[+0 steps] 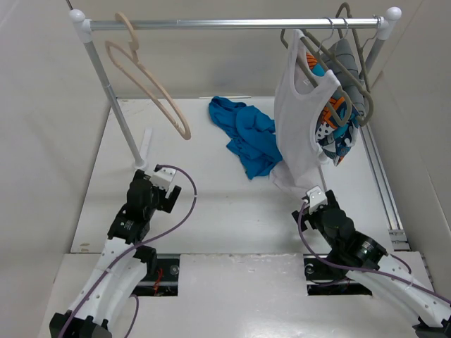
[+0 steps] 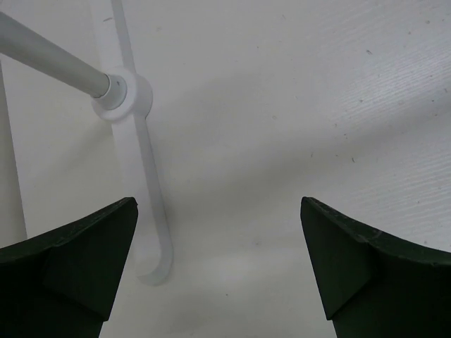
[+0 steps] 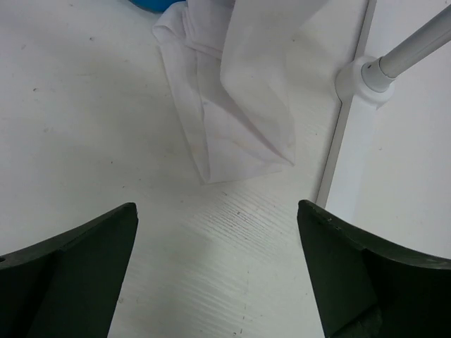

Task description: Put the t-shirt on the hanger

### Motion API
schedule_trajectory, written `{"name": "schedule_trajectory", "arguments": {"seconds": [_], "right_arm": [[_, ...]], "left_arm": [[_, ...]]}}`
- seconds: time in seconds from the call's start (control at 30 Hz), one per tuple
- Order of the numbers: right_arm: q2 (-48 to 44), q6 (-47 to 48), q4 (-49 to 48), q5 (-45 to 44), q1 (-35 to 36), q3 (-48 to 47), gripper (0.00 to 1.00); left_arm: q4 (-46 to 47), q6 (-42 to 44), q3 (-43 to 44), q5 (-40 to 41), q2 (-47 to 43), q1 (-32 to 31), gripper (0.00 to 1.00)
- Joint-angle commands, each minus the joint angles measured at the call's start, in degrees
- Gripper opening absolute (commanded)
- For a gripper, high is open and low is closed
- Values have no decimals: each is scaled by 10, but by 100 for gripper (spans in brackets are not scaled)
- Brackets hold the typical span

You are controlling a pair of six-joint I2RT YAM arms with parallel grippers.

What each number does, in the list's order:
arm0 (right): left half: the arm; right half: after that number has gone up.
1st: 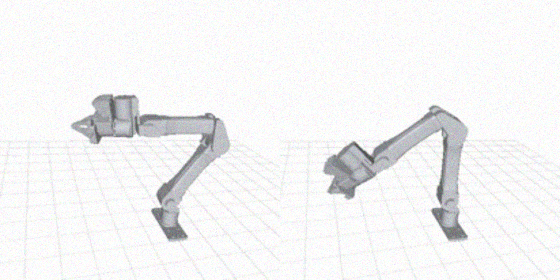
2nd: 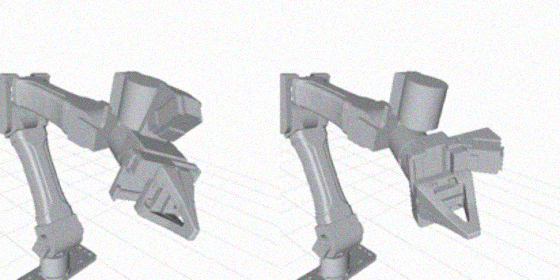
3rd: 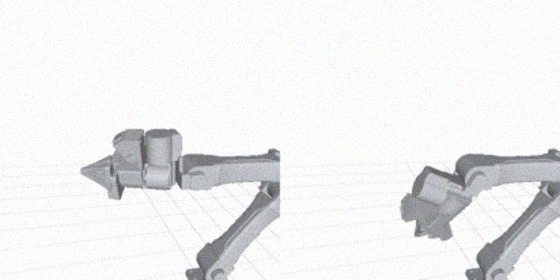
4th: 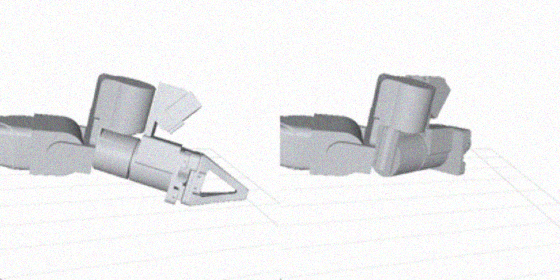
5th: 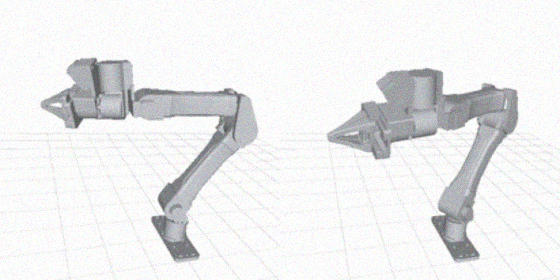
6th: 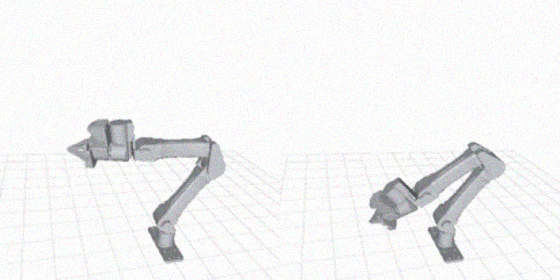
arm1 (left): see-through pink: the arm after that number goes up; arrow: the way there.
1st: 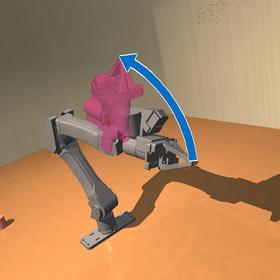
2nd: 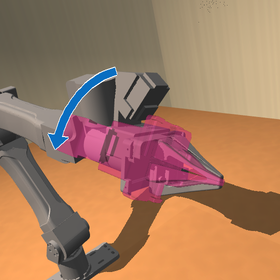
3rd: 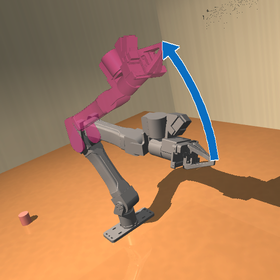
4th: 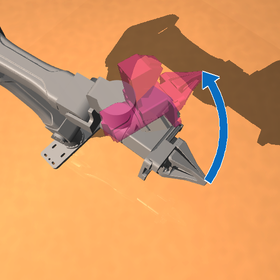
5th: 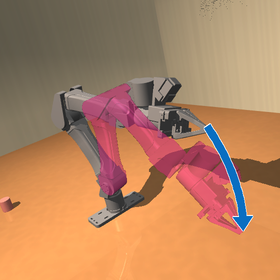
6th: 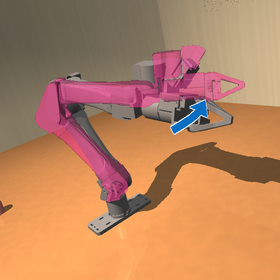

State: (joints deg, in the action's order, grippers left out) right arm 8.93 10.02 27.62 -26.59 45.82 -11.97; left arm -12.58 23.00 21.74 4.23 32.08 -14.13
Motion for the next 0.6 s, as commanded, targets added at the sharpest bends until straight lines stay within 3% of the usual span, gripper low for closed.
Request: {"name": "schedule_trajectory", "arguments": {"seconds": [0.0,0.1,0.2,0.23,0.27,0.37,0.57], "right_arm": [[-5,-18,-23,-4,2,-17,99],[-5,-18,-23,-9,2,-17,99],[-5,-18,-23,-9,2,-17,99],[-5,-18,-23,-9,2,-17,99],[-5,-18,-23,-9,2,-17,99],[-5,-18,-28,-9,2,-17,99],[30,28,-61,8,2,-17,99]], "left_arm": [[26,-30,2,28,-11,2,100],[-16,-1,44,10,-23,2,100],[-92,113,86,-118,-47,2,100],[-168,161,99,-166,-67,2,100],[-204,246,127,-255,-79,2,100],[-277,301,172,-346,-121,2,100],[-285,318,209,-352,-170,2,100]]}}
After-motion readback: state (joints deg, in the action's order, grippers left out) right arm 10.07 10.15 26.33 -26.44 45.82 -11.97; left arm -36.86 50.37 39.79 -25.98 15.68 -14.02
